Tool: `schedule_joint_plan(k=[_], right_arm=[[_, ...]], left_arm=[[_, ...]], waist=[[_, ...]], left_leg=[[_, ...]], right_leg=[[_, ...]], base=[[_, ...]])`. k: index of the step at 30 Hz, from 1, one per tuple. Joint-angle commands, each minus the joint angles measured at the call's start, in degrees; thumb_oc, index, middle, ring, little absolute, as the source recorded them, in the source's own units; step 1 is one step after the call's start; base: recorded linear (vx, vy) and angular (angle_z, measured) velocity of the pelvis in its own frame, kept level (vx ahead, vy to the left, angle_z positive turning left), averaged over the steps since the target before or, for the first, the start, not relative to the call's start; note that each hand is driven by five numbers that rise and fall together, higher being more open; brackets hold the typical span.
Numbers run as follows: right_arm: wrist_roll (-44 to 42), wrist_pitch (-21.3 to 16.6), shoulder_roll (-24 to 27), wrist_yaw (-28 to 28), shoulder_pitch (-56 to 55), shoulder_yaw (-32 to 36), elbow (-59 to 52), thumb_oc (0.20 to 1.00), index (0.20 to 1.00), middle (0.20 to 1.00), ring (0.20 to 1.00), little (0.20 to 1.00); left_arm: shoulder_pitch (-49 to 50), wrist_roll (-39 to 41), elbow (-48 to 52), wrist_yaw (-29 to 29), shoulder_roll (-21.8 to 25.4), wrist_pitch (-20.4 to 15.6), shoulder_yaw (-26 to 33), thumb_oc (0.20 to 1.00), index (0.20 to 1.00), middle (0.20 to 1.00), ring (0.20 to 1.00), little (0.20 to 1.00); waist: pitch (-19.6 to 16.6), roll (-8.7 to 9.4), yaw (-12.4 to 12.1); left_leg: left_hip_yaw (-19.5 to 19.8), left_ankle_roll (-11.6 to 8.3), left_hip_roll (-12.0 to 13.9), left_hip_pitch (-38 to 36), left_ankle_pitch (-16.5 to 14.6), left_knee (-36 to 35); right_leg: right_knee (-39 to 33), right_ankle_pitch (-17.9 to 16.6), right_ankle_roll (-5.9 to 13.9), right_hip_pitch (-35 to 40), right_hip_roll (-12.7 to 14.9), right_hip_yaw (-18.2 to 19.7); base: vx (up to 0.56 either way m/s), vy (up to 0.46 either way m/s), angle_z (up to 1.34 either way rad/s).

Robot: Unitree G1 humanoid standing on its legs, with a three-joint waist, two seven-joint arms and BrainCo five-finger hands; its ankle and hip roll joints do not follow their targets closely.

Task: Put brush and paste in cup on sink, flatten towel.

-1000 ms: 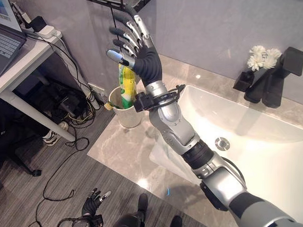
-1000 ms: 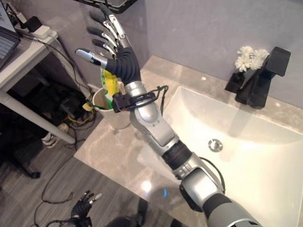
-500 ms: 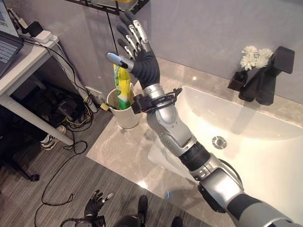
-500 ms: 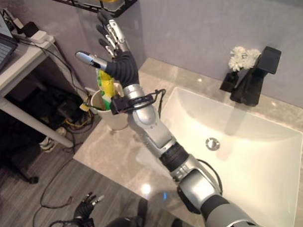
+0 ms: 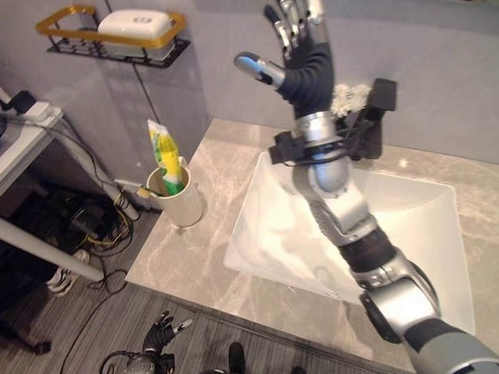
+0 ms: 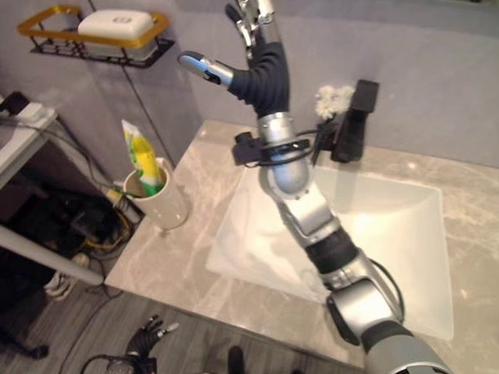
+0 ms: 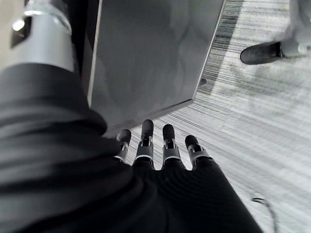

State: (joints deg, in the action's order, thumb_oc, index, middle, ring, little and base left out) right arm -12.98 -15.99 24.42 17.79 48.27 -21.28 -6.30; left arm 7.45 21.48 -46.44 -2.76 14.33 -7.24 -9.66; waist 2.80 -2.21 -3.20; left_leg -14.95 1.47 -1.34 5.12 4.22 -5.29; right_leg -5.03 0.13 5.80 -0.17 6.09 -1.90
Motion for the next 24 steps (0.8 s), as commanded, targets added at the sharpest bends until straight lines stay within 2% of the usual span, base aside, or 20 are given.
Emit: schedule_joint_plan(k=[1,4,6,7,8,9,10,13,14,15,16,18,19,20,21,22,23,24], right_arm=[[5.9,-1.8,2.9,1.4,0.0,5.9,-2.8,1.000,1.000,1.000,1.000,1.000],[8.5,-3.3,11.3,1.8,-9.4,14.6,-8.5,1.000,1.000,1.000,1.000,1.000],[9.3,-4.7,15.4,2.8,-18.5,23.8,-10.9,1.000,1.000,1.000,1.000,1.000],[9.4,-5.3,15.6,3.2,-22.2,27.7,-12.6,1.000,1.000,1.000,1.000,1.000],[12.0,-5.4,18.2,5.3,-29.6,36.8,-12.5,1.000,1.000,1.000,1.000,1.000],[12.0,-5.3,18.1,5.3,-29.9,37.1,-12.8,1.000,1.000,1.000,1.000,1.000],[15.2,-4.1,20.3,7.8,-35.0,43.3,-11.3,1.000,1.000,1.000,1.000,1.000],[17.2,-3.0,17.5,11.7,-43.5,53.7,-9.0,1.000,1.000,1.000,1.000,1.000],[17.2,-3.1,17.4,11.8,-43.7,53.9,-9.0,1.000,1.000,1.000,1.000,1.000],[16.2,-1.9,17.0,14.7,-46.8,58.5,-4.0,1.000,1.000,1.000,1.000,1.000],[11.9,-3.2,13.0,16.7,-48.4,61.1,0.9,1.000,1.000,1.000,1.000,1.000],[6.2,-4.4,10.0,18.5,-48.6,62.2,9.0,1.000,1.000,1.000,1.000,1.000],[4.2,-4.5,9.9,19.4,-47.8,61.7,14.0,1.000,1.000,1.000,1.000,1.000],[1.9,-3.0,9.6,21.0,-46.3,58.8,23.9,1.000,1.000,1.000,1.000,1.000],[1.7,-3.3,9.8,21.0,-45.9,58.5,24.5,1.000,1.000,1.000,1.000,1.000],[1.1,-2.3,10.2,20.8,-45.3,56.0,29.1,1.000,1.000,1.000,1.000,1.000],[-2.9,-0.9,10.0,19.0,-47.0,54.8,38.6,1.000,1.000,1.000,1.000,1.000],[-3.3,-1.1,10.3,18.7,-47.1,54.7,39.1,1.000,1.000,1.000,1.000,1.000]], left_arm=[[-3.4,-1.5,-5.2,1.7,1.1,-1.0,0.5,1.000,1.000,1.000,1.000,1.000],[-3.0,-2.1,-6.5,2.7,0.8,-1.2,2.9,1.000,1.000,1.000,1.000,1.000],[-3.0,-2.8,-7.5,3.1,0.9,-1.3,5.0,1.000,1.000,1.000,1.000,1.000],[-3.1,-2.8,-8.0,3.2,0.9,-1.3,5.7,1.000,1.000,1.000,1.000,1.000],[-3.2,-3.4,-9.1,3.1,0.9,-1.3,7.4,1.000,1.000,1.000,1.000,1.000],[-3.3,-3.4,-9.2,3.1,1.0,-1.4,7.2,1.000,1.000,1.000,1.000,1.000],[-3.2,-3.5,-9.7,2.9,0.9,-1.1,9.0,1.000,1.000,1.000,1.000,1.000],[-3.8,-3.3,-11.1,2.3,0.5,-1.1,10.6,1.000,1.000,1.000,1.000,1.000],[-3.8,-3.3,-11.1,2.3,0.6,-1.1,10.3,1.000,1.000,1.000,1.000,1.000],[-3.9,-3.6,-11.9,2.1,0.7,-0.9,11.5,1.000,1.000,1.000,1.000,1.000],[-4.3,-3.4,-13.0,1.6,-0.1,-0.9,11.3,1.000,1.000,1.000,1.000,1.000],[-5.5,-2.7,-13.5,0.5,-0.2,-1.0,11.8,1.000,1.000,1.000,1.000,1.000],[-6.0,-2.4,-13.3,0.1,0.0,-1.2,12.0,1.000,1.000,1.000,1.000,1.000],[-6.5,-1.0,-11.7,-1.4,1.0,-2.1,12.6,1.000,1.000,1.000,1.000,1.000],[-6.5,-0.9,-11.7,-1.5,1.1,-2.0,12.7,1.000,1.000,1.000,1.000,1.000],[-6.9,0.7,-10.5,-2.2,2.0,-2.5,13.3,1.000,1.000,1.000,1.000,1.000],[-7.5,2.4,-10.3,-2.2,3.1,-2.2,13.7,1.000,1.000,1.000,1.000,1.000],[-7.5,2.6,-10.3,-2.1,3.2,-2.2,13.6,1.000,1.000,1.000,1.000,1.000]], waist=[[0.3,2.27,1.1],[0.0,2.10,3.9],[-0.3,1.85,5.8],[-0.5,1.81,6.3],[-0.8,1.69,8.0],[-0.9,1.75,7.8],[-1.0,1.77,9.2],[-1.5,1.82,11.4],[-1.5,1.88,11.1],[-1.4,1.94,12.5],[-1.0,1.78,13.6],[0.4,1.73,14.8],[1.1,1.91,15.0],[2.5,2.31,14.8],[2.4,2.36,14.6],[3.1,2.85,13.0],[2.3,3.17,12.5],[2.6,3.47,12.6]], left_leg=[[-2.1,-0.54,-0.4,-3.4,-4.1,0.3],[-2.8,-0.54,-0.1,-3.4,-4.4,0.3],[-3.2,-0.52,0.1,-3.5,-4.6,0.3],[-3.4,-0.55,0.3,-3.3,-4.4,0.3],[-3.4,-0.55,0.3,-3.7,-4.8,0.3],[-3.5,-0.59,0.4,-3.5,-4.5,0.3],[-3.5,-0.64,0.4,-3.8,-5.0,0.3],[-3.9,-0.66,0.6,-4.0,-5.2,0.3],[-4.0,-0.70,0.6,-3.7,-4.8,0.3],[-4.2,-0.58,0.5,-4.0,-5.5,0.3],[-4.8,-0.56,0.6,-3.9,-5.6,0.3],[-5.9,-0.59,0.6,-3.3,-5.6,0.3],[-7.1,-0.61,0.8,-2.5,-5.1,0.3],[-11.0,-1.19,2.2,-1.5,-5.0,0.3],[-11.3,-1.25,2.3,-1.4,-5.0,0.3],[-13.9,-1.88,3.9,-0.6,-3.9,0.3],[-12.7,-2.25,4.6,1.4,-3.3,0.4],[-13.7,-2.00,4.7,1.7,-1.9,0.5]], right_leg=[[0.0,-5.5,2.24,2.8,2.9,1.7],[0.0,-5.6,2.68,2.0,2.7,2.6],[0.0,-5.6,2.85,1.4,2.6,3.2],[0.0,-5.8,2.75,1.0,2.4,3.5],[0.0,-5.2,2.80,1.2,2.3,3.8],[0.0,-5.5,2.71,1.0,2.2,3.8],[0.0,-5.3,2.89,0.9,2.2,3.9],[0.0,-5.2,2.83,0.6,2.0,4.5],[0.0,-5.6,2.72,0.3,1.9,4.5],[0.0,-5.4,2.88,0.3,1.9,5.0],[0.0,-5.8,2.98,-0.7,1.8,5.8],[0.0,-6.9,3.73,-2.9,1.9,6.9],[0.0,-8.5,4.38,-4.5,1.8,7.9],[0.0,-12.6,5.88,-7.7,2.6,5.8],[0.0,-12.8,5.84,-7.9,2.4,6.2],[0.2,-13.7,5.66,-8.4,3.2,-0.4],[2.5,-10.4,4.67,-4.1,2.0,0.9],[3.0,-10.6,4.27,-4.5,2.0,0.6]], base=[[-0.04,0.013,-0.17],[-0.04,0.019,-0.25],[-0.02,0.018,-0.38],[0.04,0.019,-0.28],[0.01,0.003,-0.21],[0.04,0.005,-0.05],[0.01,-0.005,-0.04],[0.02,-0.007,-0.15],[0.03,0.005,-0.07],[-0.03,0.013,-0.11],[-0.07,0.029,-0.03],[-0.14,0.034,-0.14],[-0.23,-0.043,-0.46],[-0.20,-0.070,-0.71],[-0.22,-0.134,-1.08],[-0.14,-0.118,-1.67],[-0.21,-0.151,-1.53],[-0.11,-0.097,-1.12]])
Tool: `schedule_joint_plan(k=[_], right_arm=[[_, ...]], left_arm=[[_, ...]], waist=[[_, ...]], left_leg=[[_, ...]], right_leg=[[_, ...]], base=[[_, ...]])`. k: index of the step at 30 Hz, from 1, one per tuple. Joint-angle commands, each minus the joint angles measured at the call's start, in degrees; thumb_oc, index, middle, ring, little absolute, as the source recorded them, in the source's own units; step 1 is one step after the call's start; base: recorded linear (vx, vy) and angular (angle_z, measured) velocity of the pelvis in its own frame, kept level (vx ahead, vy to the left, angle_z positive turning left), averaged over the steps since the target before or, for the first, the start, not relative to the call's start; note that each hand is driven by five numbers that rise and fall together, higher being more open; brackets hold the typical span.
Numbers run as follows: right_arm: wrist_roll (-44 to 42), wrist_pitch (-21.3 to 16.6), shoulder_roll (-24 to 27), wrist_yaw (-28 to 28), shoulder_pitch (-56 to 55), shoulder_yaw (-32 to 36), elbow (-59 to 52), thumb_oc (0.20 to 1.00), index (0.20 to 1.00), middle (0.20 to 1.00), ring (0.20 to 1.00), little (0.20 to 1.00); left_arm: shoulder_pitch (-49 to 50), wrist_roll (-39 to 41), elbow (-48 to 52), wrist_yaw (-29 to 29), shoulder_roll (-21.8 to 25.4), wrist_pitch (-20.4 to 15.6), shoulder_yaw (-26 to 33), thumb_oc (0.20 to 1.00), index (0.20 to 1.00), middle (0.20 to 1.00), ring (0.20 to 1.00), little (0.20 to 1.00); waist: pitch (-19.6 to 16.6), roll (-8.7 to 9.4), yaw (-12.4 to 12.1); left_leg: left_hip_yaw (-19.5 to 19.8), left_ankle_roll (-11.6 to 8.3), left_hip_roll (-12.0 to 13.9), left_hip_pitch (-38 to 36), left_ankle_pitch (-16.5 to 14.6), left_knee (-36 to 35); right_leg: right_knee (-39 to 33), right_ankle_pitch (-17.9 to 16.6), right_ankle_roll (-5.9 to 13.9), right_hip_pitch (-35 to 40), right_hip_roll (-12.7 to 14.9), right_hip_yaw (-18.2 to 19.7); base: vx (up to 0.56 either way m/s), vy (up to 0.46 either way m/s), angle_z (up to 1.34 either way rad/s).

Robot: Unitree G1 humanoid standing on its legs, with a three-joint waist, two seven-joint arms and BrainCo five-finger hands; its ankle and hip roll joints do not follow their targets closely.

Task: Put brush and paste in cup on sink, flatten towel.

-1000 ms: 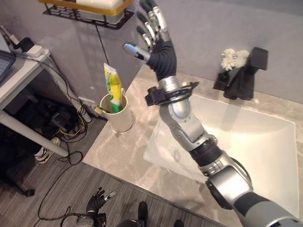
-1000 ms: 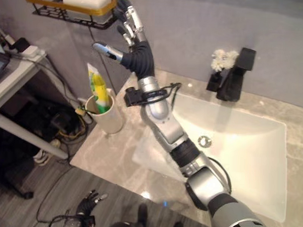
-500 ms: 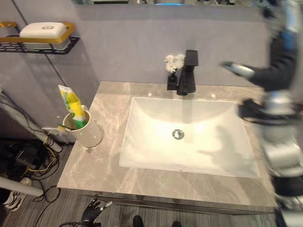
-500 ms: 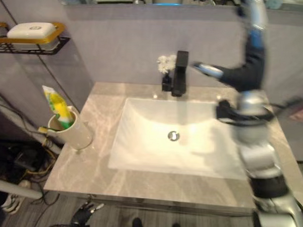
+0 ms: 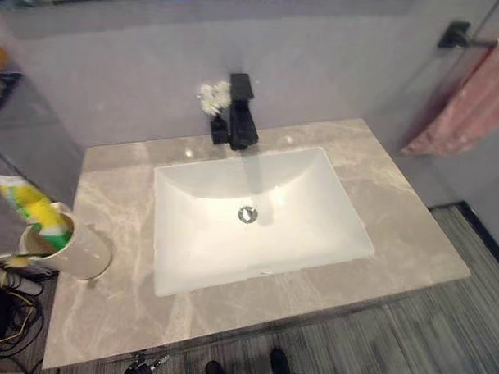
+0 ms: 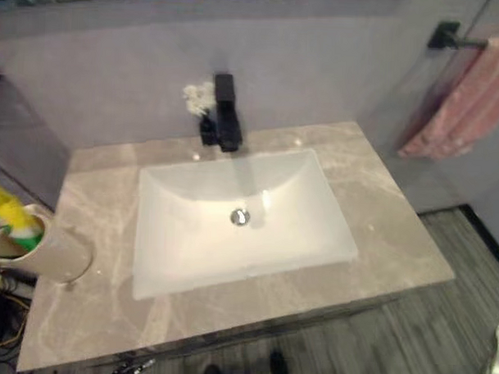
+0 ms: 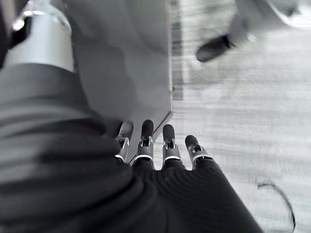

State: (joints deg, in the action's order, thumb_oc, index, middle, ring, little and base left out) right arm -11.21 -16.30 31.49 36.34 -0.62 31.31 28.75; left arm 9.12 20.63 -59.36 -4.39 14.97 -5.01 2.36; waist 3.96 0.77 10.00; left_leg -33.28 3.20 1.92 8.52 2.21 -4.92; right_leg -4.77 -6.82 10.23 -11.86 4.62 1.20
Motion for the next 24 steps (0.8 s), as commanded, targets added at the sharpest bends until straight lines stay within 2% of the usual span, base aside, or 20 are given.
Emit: schedule_joint_plan(k=[1,2,3,6,9,10,11,12,14,15,16,17,18,19,20,21,22,24], right_arm=[[-7.7,-0.7,2.8,-0.4,0.7,2.3,9.3,1.000,1.000,1.000,1.000,1.000],[-13.6,-1.2,1.7,-1.4,-0.8,3.2,16.8,1.000,1.000,1.000,1.000,1.000],[-15.4,-0.7,1.8,-2.3,-1.4,2.8,21.4,1.000,1.000,1.000,1.000,1.000],[-19.4,0.1,2.2,-5.8,-0.3,0.7,28.5,1.000,1.000,1.000,1.000,1.000],[-19.6,3.9,1.5,-11.7,1.4,-6.0,37.8,1.000,1.000,1.000,1.000,1.000],[-18.0,5.7,0.9,-14.6,1.6,-9.4,41.9,1.000,1.000,1.000,1.000,1.000],[-16.6,6.5,1.2,-15.4,1.9,-11.2,43.5,1.000,1.000,1.000,1.000,1.000],[-12.1,8.6,0.6,-18.1,1.5,-16.0,45.8,1.000,1.000,1.000,1.000,1.000],[-3.2,11.9,0.3,-23.3,2.2,-24.3,49.1,1.000,1.000,1.000,1.000,1.000],[5.0,12.6,0.8,-27.3,2.4,-32.0,45.9,1.000,1.000,1.000,1.000,1.000],[5.0,12.6,0.8,-27.3,2.5,-32.0,46.0,1.000,1.000,1.000,1.000,1.000],[6.4,12.5,0.0,-30.0,2.5,-35.0,43.8,1.000,1.000,1.000,1.000,1.000],[6.4,12.5,0.0,-30.0,2.5,-35.0,43.8,1.000,1.000,1.000,1.000,1.000],[6.7,12.3,-0.6,-31.8,2.1,-36.4,42.1,1.000,1.000,1.000,1.000,1.000],[6.9,11.8,-2.2,-33.2,0.8,-38.2,38.4,1.000,1.000,1.000,1.000,1.000],[6.7,11.5,-3.0,-33.2,0.4,-38.5,37.8,1.000,1.000,1.000,1.000,1.000],[6.4,10.9,-4.6,-33.7,-0.9,-39.4,34.3,1.000,1.000,1.000,1.000,1.000],[6.3,10.8,-5.9,-33.4,-1.0,-40.3,34.7,1.000,1.000,1.000,1.000,1.000]], left_arm=[[-9.3,4.1,2.2,-0.2,2.9,-4.3,1.2,1.000,1.000,1.000,1.000,1.000],[-9.5,4.6,1.8,-0.2,3.3,-4.5,0.3,1.000,1.000,1.000,1.000,1.000],[-10.0,4.7,1.1,-0.2,3.2,-4.4,-0.2,1.000,1.000,1.000,1.000,1.000],[-10.7,4.8,-0.5,-0.5,3.1,-4.6,-0.2,1.000,1.000,1.000,1.000,1.000],[-12.5,5.8,-2.6,-0.6,3.7,-4.4,-0.5,1.000,1.000,1.000,1.000,1.000],[-13.4,6.2,-3.0,-0.3,3.9,-4.3,-1.2,1.000,1.000,1.000,1.000,1.000],[-14.1,6.4,-3.2,0.1,4.0,-4.4,-1.8,1.000,1.000,1.000,1.000,1.000],[-15.0,7.0,-3.1,0.6,4.0,-4.3,-2.2,1.000,1.000,1.000,1.000,1.000],[-15.8,7.0,-2.8,1.8,4.5,-4.4,-2.9,1.000,1.000,1.000,1.000,1.000],[-15.9,7.6,-1.9,2.9,5.2,-4.7,-2.7,1.000,1.000,1.000,1.000,1.000],[-15.9,7.6,-1.9,2.9,5.2,-4.7,-2.7,1.000,1.000,1.000,1.000,1.000],[-15.4,7.4,-1.4,3.9,5.2,-4.6,-2.7,1.000,1.000,1.000,1.000,1.000],[-15.4,7.4,-1.4,3.9,5.2,-4.6,-2.7,1.000,1.000,1.000,1.000,1.000],[-15.1,7.2,-1.1,4.7,5.1,-4.3,-2.8,1.000,1.000,1.000,1.000,1.000],[-14.3,6.7,0.1,5.6,4.5,-4.2,-3.7,1.000,1.000,1.000,1.000,1.000],[-14.1,6.3,0.2,5.6,4.1,-4.2,-4.2,1.000,1.000,1.000,1.000,1.000],[-13.7,5.4,1.0,5.5,2.9,-4.5,-5.7,1.000,1.000,1.000,1.000,1.000],[-13.7,4.2,1.6,5.0,2.1,-4.6,-7.0,1.000,1.000,1.000,1.000,1.000]], waist=[[0.5,0.67,-0.7],[-0.2,0.83,-1.6],[0.0,0.71,-1.9],[0.9,0.62,-2.1],[3.7,0.55,-3.1],[4.7,0.37,-3.3],[5.6,0.24,-3.3],[6.6,0.10,-3.1],[8.0,-0.48,-3.1],[9.8,-0.39,-4.1],[9.7,-0.47,-4.1],[10.2,0.17,-4.0],[10.1,0.11,-3.9],[9.7,0.34,-3.5],[8.6,0.14,-2.7],[8.1,-0.32,-2.2],[7.2,-1.51,-1.0],[6.4,-2.80,-0.3]], left_leg=[[5.4,-3.33,1.1,-1.1,0.1,0.1],[8.0,-3.35,0.5,-0.1,0.4,0.3],[9.8,-3.54,0.5,-0.2,0.9,0.4],[11.0,-3.83,0.5,-0.8,1.5,0.6],[11.5,-5.35,2.2,0.3,4.0,1.5],[12.6,-6.07,3.4,1.5,5.6,2.1],[13.5,-6.71,3.8,2.7,6.6,2.6],[14.8,-7.23,4.0,3.7,7.7,2.9],[17.2,-8.01,3.9,5.3,9.3,3.4],[21.3,-8.57,3.0,6.5,9.4,5.5],[21.4,-8.59,3.1,6.7,9.5,5.5],[23.4,-7.94,1.1,6.3,5.8,10.1],[23.4,-7.96,1.2,6.4,5.9,10.1],[22.0,-7.34,0.8,5.4,3.1,11.7],[19.4,-6.40,0.2,2.8,-1.0,14.1],[18.5,-6.15,-0.2,1.1,-1.9,14.0],[16.6,-6.02,-0.9,-2.8,-3.6,12.5],[16.8,-5.52,-1.6,-5.2,-3.8,8.8]], right_leg=[[4.9,-0.8,-0.90,9.1,1.8,1.0],[5.2,3.8,-2.28,11.8,0.3,5.4],[4.6,6.0,-3.26,11.9,-0.2,7.1],[3.5,7.2,-4.26,12.5,-0.4,6.0],[3.2,8.3,-6.03,11.6,-2.6,4.9],[3.5,8.3,-7.07,11.1,-4.0,4.8],[3.8,8.4,-7.55,10.6,-4.7,4.3],[3.6,8.2,-7.92,10.6,-5.1,3.3],[2.7,7.5,-8.36,10.8,-5.1,1.3],[3.1,7.0,-8.60,10.3,-4.3,0.0],[3.1,6.9,-8.63,10.2,-4.4,-0.1],[4.3,6.2,-8.65,8.5,-3.1,-1.1],[4.3,6.1,-8.67,8.4,-3.1,-1.1],[4.4,5.6,-8.66,7.5,-2.3,-1.8],[4.2,5.2,-8.75,6.3,-1.1,-3.9],[4.1,5.1,-8.65,6.0,-1.0,-5.0],[4.2,5.1,-8.26,5.6,-0.7,-8.2],[4.6,5.4,-7.84,5.5,-1.4,-10.0]], base=[[-0.03,-0.112,-0.03],[0.06,-0.112,0.30],[0.07,-0.098,0.68],[-0.01,-0.109,0.64],[-0.17,-0.261,0.13],[-0.20,-0.347,0.19],[-0.23,-0.356,0.47],[-0.21,-0.293,0.83],[-0.25,-0.286,1.00],[-0.23,-0.208,0.93],[-0.30,-0.202,0.76],[-0.15,-0.089,0.58],[-0.22,-0.122,0.40],[-0.19,-0.096,0.52],[-0.23,-0.108,0.61],[-0.23,-0.090,1.11],[-0.12,-0.030,1.28],[-0.02,0.032,1.43]])
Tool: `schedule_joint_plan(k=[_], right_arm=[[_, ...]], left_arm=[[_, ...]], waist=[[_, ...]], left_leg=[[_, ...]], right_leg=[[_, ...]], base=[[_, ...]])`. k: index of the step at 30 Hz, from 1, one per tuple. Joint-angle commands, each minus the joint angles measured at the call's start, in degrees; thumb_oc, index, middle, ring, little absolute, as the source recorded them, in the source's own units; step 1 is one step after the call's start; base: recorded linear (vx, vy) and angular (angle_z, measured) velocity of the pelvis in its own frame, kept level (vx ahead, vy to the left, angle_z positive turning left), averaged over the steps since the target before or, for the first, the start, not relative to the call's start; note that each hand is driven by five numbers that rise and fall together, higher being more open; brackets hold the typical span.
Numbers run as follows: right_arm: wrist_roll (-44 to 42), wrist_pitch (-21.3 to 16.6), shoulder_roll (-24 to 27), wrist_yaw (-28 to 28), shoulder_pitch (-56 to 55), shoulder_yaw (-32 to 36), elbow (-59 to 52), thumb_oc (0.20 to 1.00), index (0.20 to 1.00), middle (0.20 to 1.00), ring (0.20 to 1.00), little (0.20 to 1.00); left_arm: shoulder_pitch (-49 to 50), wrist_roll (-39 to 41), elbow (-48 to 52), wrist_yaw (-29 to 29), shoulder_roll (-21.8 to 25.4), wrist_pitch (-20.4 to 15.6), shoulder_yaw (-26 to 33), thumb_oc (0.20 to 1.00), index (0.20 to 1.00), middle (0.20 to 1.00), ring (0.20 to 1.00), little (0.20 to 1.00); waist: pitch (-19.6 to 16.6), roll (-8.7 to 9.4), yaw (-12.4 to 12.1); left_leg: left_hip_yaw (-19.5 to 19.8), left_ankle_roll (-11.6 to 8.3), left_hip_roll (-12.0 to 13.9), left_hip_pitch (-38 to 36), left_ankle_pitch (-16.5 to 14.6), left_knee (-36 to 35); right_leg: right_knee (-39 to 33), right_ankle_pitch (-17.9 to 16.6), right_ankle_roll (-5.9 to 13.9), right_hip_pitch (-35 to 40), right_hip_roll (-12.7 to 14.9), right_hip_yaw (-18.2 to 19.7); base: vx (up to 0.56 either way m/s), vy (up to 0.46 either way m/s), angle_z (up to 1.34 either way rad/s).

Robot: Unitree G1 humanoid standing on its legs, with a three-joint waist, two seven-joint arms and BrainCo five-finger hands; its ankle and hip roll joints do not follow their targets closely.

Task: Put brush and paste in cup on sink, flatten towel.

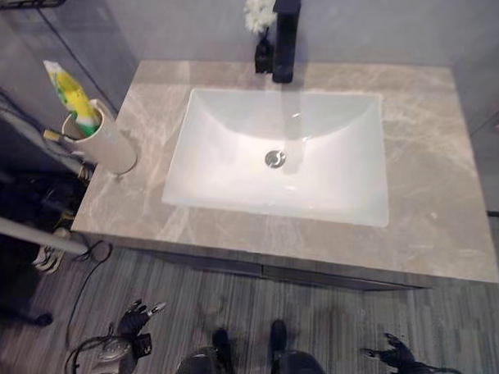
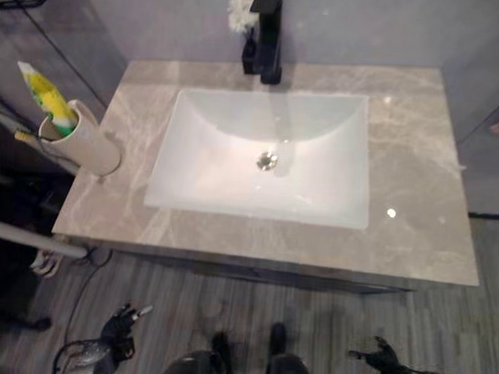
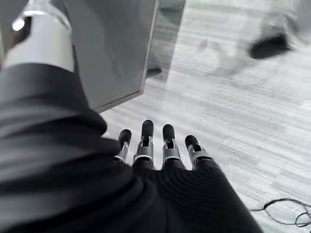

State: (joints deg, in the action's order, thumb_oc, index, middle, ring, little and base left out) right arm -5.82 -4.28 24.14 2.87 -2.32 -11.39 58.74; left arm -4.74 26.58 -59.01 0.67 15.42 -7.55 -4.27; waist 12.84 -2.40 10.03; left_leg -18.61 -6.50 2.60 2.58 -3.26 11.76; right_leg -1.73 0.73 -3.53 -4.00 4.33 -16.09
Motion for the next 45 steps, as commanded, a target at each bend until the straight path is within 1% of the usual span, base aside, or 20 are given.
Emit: schedule_joint_plan(k=[1,2,3,4,7,10,15,24,26,27,28,29,32,36,37,38,39,40,43,45], right_arm=[[1.8,-1.3,1.2,0.0,1.0,1.4,4.0,1.000,1.000,1.000,1.000,1.000],[2.7,-1.6,0.0,0.1,1.7,-0.2,4.1,1.000,1.000,1.000,1.000,1.000],[2.5,-1.8,-1.0,0.7,1.6,-0.4,4.2,1.000,1.000,1.000,1.000,1.000],[3.4,-2.1,-1.3,0.5,1.6,-1.5,3.0,1.000,1.000,1.000,1.000,1.000],[3.9,-2.2,-3.2,0.5,1.8,-2.7,5.3,1.000,1.000,1.000,1.000,1.000],[3.8,-2.1,-3.4,0.3,2.0,-2.5,6.0,1.000,1.000,1.000,1.000,1.000],[4.2,-1.2,-5.1,0.7,3.7,-2.1,9.9,1.000,1.000,1.000,1.000,1.000],[4.7,-1.2,-6.7,0.7,4.6,-3.0,10.9,1.000,1.000,1.000,1.000,1.000],[4.8,-1.1,-6.8,0.8,4.8,-3.0,11.2,1.000,1.000,1.000,1.000,1.000],[4.8,-1.3,-6.2,0.7,4.6,-2.3,11.3,1.000,1.000,1.000,1.000,1.000],[4.8,-1.3,-6.3,0.7,4.6,-2.3,11.3,1.000,1.000,1.000,1.000,1.000],[4.8,-1.2,-5.6,0.8,4.4,-1.2,10.9,1.000,1.000,1.000,1.000,1.000],[5.9,-1.2,-4.7,-0.1,4.7,0.2,10.9,1.000,1.000,1.000,1.000,1.000],[6.6,-0.9,-4.6,0.0,5.2,-0.2,10.5,1.000,1.000,1.000,1.000,1.000],[-14.5,-3.1,-7.2,-5.2,-6.5,15.1,2.6,1.000,1.000,1.000,1.000,1.000],[-14.6,-3.2,-7.3,-5.3,-6.3,14.9,2.1,1.000,1.000,1.000,1.000,1.000],[-14.5,-3.2,-7.3,-5.4,-6.3,14.9,2.0,1.000,1.000,1.000,1.000,1.000],[-14.2,-3.3,-7.1,-5.3,-6.0,13.9,1.4,1.000,1.000,1.000,1.000,1.000],[-13.6,-3.4,-6.5,-5.6,-5.9,13.4,1.6,1.000,1.000,1.000,1.000,1.000],[-11.3,-2.8,-5.5,-4.6,-4.0,12.8,4.7,1.000,1.000,1.000,1.000,1.000]], left_arm=[[0.6,-2.4,1.7,-0.1,1.3,-2.1,-0.8,1.000,1.000,1.000,1.000,1.000],[0.8,-3.9,2.5,-0.2,1.5,-2.3,-1.4,1.000,1.000,1.000,1.000,1.000],[4.2,-6.0,6.9,1.1,0.4,-3.7,-4.4,1.000,1.000,1.000,1.000,1.000],[3.0,-6.9,5.5,-1.8,-0.4,-3.2,-4.0,1.000,1.000,1.000,1.000,1.000],[3.3,-8.9,8.4,-0.7,0.3,-3.9,-5.6,1.000,1.000,1.000,1.000,1.000],[3.2,-9.2,9.2,-0.6,0.5,-3.9,-5.9,1.000,1.000,1.000,1.000,1.000],[2.0,-12.0,13.2,-0.9,1.8,-4.4,-7.7,1.000,1.000,1.000,1.000,1.000],[2.1,-13.6,14.9,-1.5,2.5,-4.5,-7.8,1.000,1.000,1.000,1.000,1.000],[2.3,-13.5,15.1,-1.6,2.4,-4.5,-7.7,1.000,1.000,1.000,1.000,1.000],[6.6,-11.0,22.9,1.0,5.1,-3.8,-5.9,1.000,1.000,1.000,1.000,1.000],[6.8,-11.0,23.1,1.1,5.2,-3.7,-5.8,1.000,1.000,1.000,1.000,1.000],[10.2,-10.3,28.7,2.0,7.9,-3.9,-4.5,1.000,1.000,1.000,1.000,1.000],[12.5,-9.0,27.5,3.6,9.8,-4.1,-2.1,1.000,1.000,1.000,1.000,1.000],[11.1,-9.9,24.8,2.7,8.7,-3.9,-1.4,1.000,1.000,1.000,1.000,1.000],[10.4,-9.6,22.3,-1.1,5.5,-1.7,1.9,1.000,1.000,1.000,1.000,1.000],[10.5,-10.2,21.7,-1.4,5.2,-1.6,1.8,1.000,1.000,1.000,1.000,1.000],[10.5,-10.2,21.7,-1.4,5.1,-1.6,1.9,1.000,1.000,1.000,1.000,1.000],[11.3,-11.1,21.4,-1.2,4.7,-1.5,1.4,1.000,1.000,1.000,1.000,1.000],[12.2,-11.4,20.8,-0.4,4.2,-1.3,0.6,1.000,1.000,1.000,1.000,1.000],[12.5,-13.5,20.6,0.2,4.9,-1.2,-0.3,1.000,1.000,1.000,1.000,1.000]], waist=[[-2.4,-0.04,-0.6],[-2.6,-0.13,-1.0],[-2.6,0.03,-2.0],[-2.8,0.38,-2.4],[-3.3,0.99,-3.3],[-3.6,1.15,-3.5],[-4.0,1.85,-3.8],[-4.4,2.42,-4.3],[-4.6,2.39,-4.5],[-4.4,1.91,-5.2],[-4.7,1.96,-5.2],[-4.3,1.43,-5.6],[-4.3,0.66,-5.7],[-4.1,0.42,-5.6],[-3.7,5.87,3.4],[-3.7,5.18,2.9],[-3.7,5.98,3.0],[-3.9,6.06,2.2],[-4.6,5.74,2.0],[-5.4,5.56,1.1]], left_leg=[[2.9,4.68,-2.7,0.6,1.6,-9.2],[3.4,5.36,-3.1,0.5,1.4,-9.7],[3.8,5.68,-3.3,0.3,1.4,-9.9],[3.6,5.77,-3.4,0.0,1.5,-10.7],[3.2,6.38,-3.7,-0.7,1.8,-12.5],[3.2,6.54,-3.9,-1.1,2.0,-13.4],[2.7,7.37,-4.7,-2.3,2.8,-16.2],[2.3,8.01,-5.2,-3.6,2.0,-16.2],[2.3,8.10,-5.3,-3.7,1.8,-16.1],[2.8,8.38,-5.6,-3.9,1.5,-15.8],[2.8,8.37,-5.6,-3.6,1.6,-15.8],[3.2,8.54,-5.7,-3.8,1.4,-15.5],[3.4,8.99,-6.2,-3.6,1.1,-15.2],[3.3,9.38,-6.6,-3.6,0.7,-14.7],[-7.2,4.50,2.1,-11.6,-9.0,-3.7],[-6.7,4.11,2.7,-12.1,-10.1,-4.1],[-7.5,4.20,2.2,-11.7,-8.7,-4.1],[-7.1,3.87,2.1,-11.9,-8.0,-5.3],[-6.5,3.69,1.9,-12.4,-7.1,-7.4],[-6.1,3.87,1.5,-13.2,-6.4,-8.7]], right_leg=[[1.8,-2.1,6.06,-2.0,-1.2,7.4],[2.6,-2.0,6.06,-1.5,-1.1,8.1],[2.6,-2.1,6.15,-1.2,-0.8,8.2],[2.5,-2.3,6.42,-1.1,-0.8,8.2],[3.0,-2.8,7.00,-1.3,-0.4,8.2],[3.0,-3.0,7.28,-1.2,-0.2,8.2],[4.6,-3.9,8.65,-2.2,0.8,8.0],[5.8,-3.6,8.88,-1.9,1.8,7.8],[5.7,-3.5,8.92,-1.5,2.0,7.6],[6.1,-3.1,9.02,-1.0,2.3,7.0],[5.9,-3.3,8.98,-1.3,2.3,7.0],[6.5,-2.9,9.08,-1.0,2.5,6.6],[7.9,-3.0,9.33,-1.6,3.0,6.7],[9.6,-3.5,9.65,-2.4,3.7,6.7],[-2.8,-21.0,16.53,-6.9,14.3,4.2],[-2.8,-20.1,17.30,-6.4,13.8,4.2],[-3.0,-20.9,16.58,-6.8,14.4,4.0],[-3.2,-20.7,16.61,-6.4,14.4,3.6],[-3.3,-20.9,16.85,-5.9,14.5,2.9],[-3.3,-21.8,17.04,-5.3,14.7,2.2]], base=[[0.06,0.177,0.76],[0.04,0.196,0.30],[0.02,0.199,-0.05],[-0.01,0.103,-0.35],[-0.01,0.111,-0.26],[0.01,0.093,-0.01],[0.01,0.120,-0.12],[0.02,0.051,-0.04],[0.03,0.039,0.02],[0.02,0.038,0.03],[0.02,0.058,0.03],[-0.01,0.044,0.03],[0.01,0.093,0.10],[0.02,0.068,0.08],[0.11,0.057,0.03],[0.04,-0.009,0.15],[0.03,-0.071,0.27],[-0.05,-0.091,0.18],[0.02,-0.041,0.03],[0.01,-0.008,0.04]])
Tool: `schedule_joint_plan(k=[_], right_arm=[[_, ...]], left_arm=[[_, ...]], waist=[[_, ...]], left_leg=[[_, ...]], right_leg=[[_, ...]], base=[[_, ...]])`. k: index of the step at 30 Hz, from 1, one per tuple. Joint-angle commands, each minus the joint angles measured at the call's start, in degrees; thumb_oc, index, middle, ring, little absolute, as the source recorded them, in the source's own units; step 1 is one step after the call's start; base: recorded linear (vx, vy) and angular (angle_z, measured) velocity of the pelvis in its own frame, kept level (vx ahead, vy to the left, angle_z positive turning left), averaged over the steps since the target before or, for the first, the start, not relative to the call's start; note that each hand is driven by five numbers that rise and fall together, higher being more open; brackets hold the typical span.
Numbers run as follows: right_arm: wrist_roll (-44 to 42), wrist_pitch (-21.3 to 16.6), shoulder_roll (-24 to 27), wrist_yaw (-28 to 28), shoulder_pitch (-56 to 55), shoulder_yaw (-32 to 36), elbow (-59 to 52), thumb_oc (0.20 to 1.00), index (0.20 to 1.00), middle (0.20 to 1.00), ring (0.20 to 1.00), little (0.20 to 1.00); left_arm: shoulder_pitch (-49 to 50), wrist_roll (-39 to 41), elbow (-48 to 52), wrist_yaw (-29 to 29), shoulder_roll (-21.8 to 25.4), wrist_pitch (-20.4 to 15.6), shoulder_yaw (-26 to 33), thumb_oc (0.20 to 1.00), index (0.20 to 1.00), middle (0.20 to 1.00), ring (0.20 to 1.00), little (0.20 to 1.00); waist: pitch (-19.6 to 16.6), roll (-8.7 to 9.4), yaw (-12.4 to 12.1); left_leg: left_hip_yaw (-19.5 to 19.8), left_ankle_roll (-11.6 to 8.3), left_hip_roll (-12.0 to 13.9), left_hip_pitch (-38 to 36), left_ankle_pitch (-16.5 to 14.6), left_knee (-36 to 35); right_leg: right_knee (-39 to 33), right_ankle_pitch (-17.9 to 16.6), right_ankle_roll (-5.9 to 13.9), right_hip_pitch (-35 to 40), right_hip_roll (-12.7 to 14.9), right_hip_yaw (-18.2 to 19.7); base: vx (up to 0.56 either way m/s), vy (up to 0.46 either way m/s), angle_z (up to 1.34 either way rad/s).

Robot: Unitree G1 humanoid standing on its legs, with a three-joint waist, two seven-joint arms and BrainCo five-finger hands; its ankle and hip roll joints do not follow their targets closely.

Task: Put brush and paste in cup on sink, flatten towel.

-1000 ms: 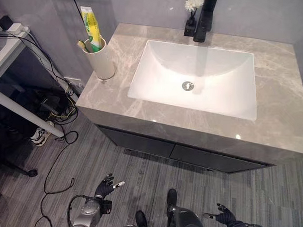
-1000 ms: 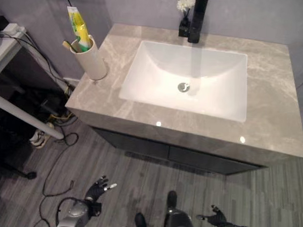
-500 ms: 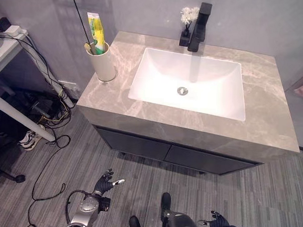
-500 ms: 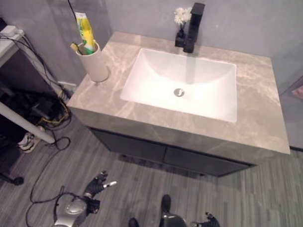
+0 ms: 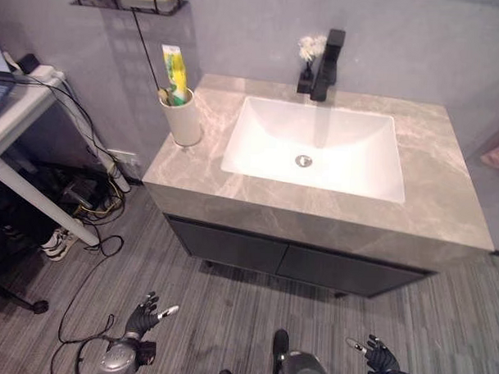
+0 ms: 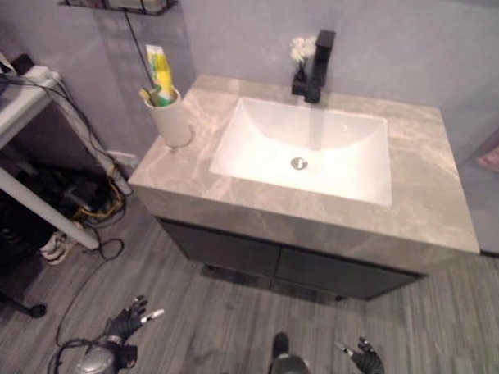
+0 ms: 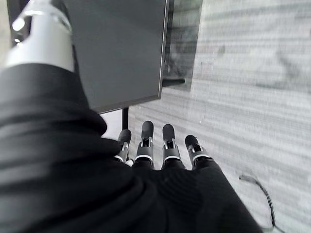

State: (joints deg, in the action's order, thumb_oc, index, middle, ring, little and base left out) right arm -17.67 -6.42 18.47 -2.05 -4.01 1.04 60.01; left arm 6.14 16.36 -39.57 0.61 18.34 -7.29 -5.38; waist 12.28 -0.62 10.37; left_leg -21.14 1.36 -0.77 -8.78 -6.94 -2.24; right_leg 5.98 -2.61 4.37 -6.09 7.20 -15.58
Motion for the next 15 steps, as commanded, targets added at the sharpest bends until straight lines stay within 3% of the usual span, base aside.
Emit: schedule_joint_plan(k=[1,8,15], right_arm=[[0.8,-0.7,0.4,0.6,-2.1,0.4,3.3,1.000,1.000,1.000,1.000,1.000],[5.6,-2.1,1.1,1.9,-2.9,-1.8,-4.0,1.000,1.000,1.000,1.000,1.000],[7.7,-1.8,0.7,2.1,-3.1,-3.2,-4.3,1.000,1.000,1.000,1.000,1.000]], left_arm=[[1.7,-3.2,1.4,0.3,1.9,-1.5,0.8,1.000,1.000,1.000,1.000,1.000],[1.7,-3.8,-0.1,-1.4,1.4,-1.9,1.9,1.000,1.000,1.000,1.000,1.000],[2.1,-6.5,2.4,-1.9,3.6,-2.6,2.2,1.000,1.000,1.000,1.000,1.000]], waist=[[-5.0,3.80,0.7],[-5.7,4.53,0.3],[-5.3,4.98,-0.4]], left_leg=[[-3.5,-3.94,4.8,-2.1,-2.6,5.0],[-3.2,-3.51,3.8,-4.4,-2.8,3.9],[-3.3,-2.52,2.6,-4.8,-3.2,3.9]], right_leg=[[-11.0,-18.7,9.17,-3.1,11.8,1.7],[-10.7,-19.8,9.62,-1.4,12.5,1.6],[-10.3,-21.7,10.39,-1.2,13.6,0.4]], base=[[0.00,0.000,0.00],[0.00,0.024,0.02],[-0.02,0.075,0.05]])
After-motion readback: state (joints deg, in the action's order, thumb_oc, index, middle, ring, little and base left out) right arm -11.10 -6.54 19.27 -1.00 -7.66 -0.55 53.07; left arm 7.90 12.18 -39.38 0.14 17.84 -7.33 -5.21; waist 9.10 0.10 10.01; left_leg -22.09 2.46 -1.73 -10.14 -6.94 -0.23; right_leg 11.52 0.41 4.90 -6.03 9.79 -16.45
